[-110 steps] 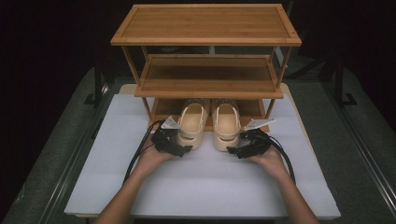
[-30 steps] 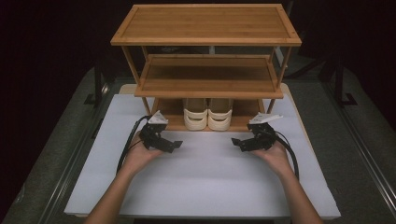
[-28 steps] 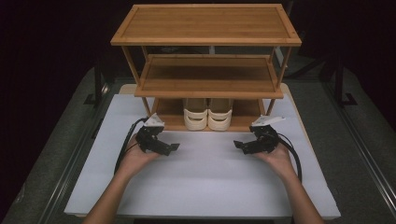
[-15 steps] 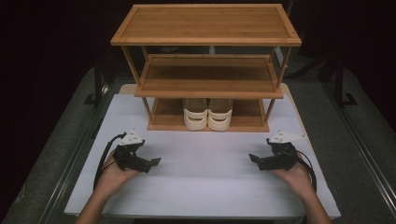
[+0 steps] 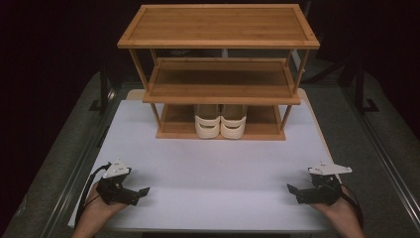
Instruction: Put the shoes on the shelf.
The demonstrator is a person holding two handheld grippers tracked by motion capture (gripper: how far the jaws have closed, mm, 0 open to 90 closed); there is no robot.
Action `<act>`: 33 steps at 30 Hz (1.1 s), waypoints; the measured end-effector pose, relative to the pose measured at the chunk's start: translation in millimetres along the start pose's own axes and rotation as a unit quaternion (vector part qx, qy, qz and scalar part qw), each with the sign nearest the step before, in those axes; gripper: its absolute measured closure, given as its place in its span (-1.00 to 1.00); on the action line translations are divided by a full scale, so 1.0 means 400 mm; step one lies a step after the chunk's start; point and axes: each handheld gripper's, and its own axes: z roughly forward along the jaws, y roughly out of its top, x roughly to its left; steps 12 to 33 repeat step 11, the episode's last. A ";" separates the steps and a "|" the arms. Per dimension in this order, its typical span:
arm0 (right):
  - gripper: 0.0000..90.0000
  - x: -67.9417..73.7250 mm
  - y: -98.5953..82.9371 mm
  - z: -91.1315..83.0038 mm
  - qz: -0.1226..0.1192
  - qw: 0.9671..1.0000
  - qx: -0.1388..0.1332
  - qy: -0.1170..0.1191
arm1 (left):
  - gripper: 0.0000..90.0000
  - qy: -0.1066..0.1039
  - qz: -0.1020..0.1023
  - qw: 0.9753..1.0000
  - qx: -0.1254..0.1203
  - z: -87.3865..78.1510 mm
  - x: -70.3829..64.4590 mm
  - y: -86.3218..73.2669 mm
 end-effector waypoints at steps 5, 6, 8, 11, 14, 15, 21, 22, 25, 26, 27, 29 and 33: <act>-0.92 -0.004 -0.012 0.011 0.006 1.000 0.006 -0.004 | -1.00 0.002 0.002 1.000 0.006 0.013 0.004 -0.027; -0.93 -0.003 -0.014 0.015 0.007 1.000 0.011 -0.005 | -1.00 0.000 0.003 1.000 0.009 0.017 0.004 -0.030; -0.95 0.001 -0.020 0.024 0.002 1.000 0.024 -0.008 | -1.00 0.004 0.006 1.000 0.011 0.019 0.002 -0.028; -0.95 -0.004 -0.024 0.025 0.012 1.000 0.019 -0.004 | -1.00 0.007 0.012 1.000 0.015 0.019 -0.001 -0.028; -0.95 -0.004 -0.024 0.025 0.012 1.000 0.019 -0.004 | -1.00 0.007 0.012 1.000 0.015 0.019 -0.001 -0.028; -0.95 -0.004 -0.024 0.025 0.012 1.000 0.019 -0.004 | -1.00 0.007 0.012 1.000 0.015 0.019 -0.001 -0.028; -0.95 -0.004 -0.024 0.025 0.012 1.000 0.019 -0.004 | -1.00 0.007 0.012 1.000 0.015 0.019 -0.001 -0.028; -0.95 -0.004 -0.024 0.025 0.012 1.000 0.019 -0.004 | -1.00 0.007 0.012 1.000 0.015 0.019 -0.001 -0.028; -0.95 -0.004 -0.024 0.025 0.012 1.000 0.019 -0.004 | -1.00 0.007 0.012 1.000 0.015 0.019 -0.001 -0.028; -0.95 -0.004 -0.024 0.025 0.012 1.000 0.019 -0.004 | -1.00 0.007 0.012 1.000 0.015 0.019 -0.001 -0.028; -0.95 -0.004 -0.024 0.025 0.012 1.000 0.019 -0.004 | -1.00 0.007 0.012 1.000 0.015 0.019 -0.001 -0.028; -0.95 -0.004 -0.024 0.025 0.012 1.000 0.019 -0.004 | -1.00 0.007 0.012 1.000 0.015 0.019 -0.001 -0.028; -0.95 -0.004 -0.024 0.025 0.012 1.000 0.019 -0.004 | -1.00 0.007 0.012 1.000 0.015 0.019 -0.001 -0.028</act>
